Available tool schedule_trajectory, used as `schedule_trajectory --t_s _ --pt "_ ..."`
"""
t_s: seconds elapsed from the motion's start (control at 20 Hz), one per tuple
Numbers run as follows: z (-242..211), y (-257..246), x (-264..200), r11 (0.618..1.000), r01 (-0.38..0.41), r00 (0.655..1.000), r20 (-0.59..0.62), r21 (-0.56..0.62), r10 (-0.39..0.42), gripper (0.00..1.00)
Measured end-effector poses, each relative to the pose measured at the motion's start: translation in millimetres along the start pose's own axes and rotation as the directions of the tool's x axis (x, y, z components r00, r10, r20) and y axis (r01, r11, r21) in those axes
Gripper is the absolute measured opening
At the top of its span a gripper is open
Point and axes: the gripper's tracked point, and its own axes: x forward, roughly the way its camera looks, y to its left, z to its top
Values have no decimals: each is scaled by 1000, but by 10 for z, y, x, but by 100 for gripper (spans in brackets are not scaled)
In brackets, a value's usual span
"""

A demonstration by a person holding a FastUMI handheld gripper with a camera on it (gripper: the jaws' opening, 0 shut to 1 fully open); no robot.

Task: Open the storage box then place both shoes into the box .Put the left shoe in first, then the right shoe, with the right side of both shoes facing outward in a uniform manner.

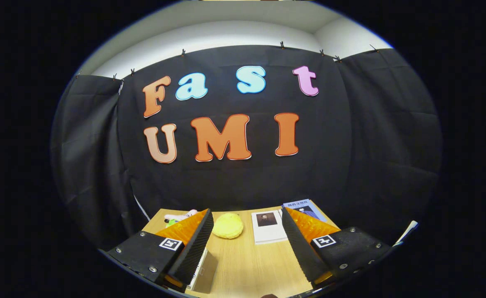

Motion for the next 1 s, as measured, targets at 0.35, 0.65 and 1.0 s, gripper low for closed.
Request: schedule_trajectory --t_s 0.35,0.65,1.0 --pt "156 -577 -249 999 44 998 53 -2 -43 98" --pt "152 -1028 -383 999 54 995 78 -4 -54 98" --pt "68 -1258 -399 999 29 995 95 44 -33 98"
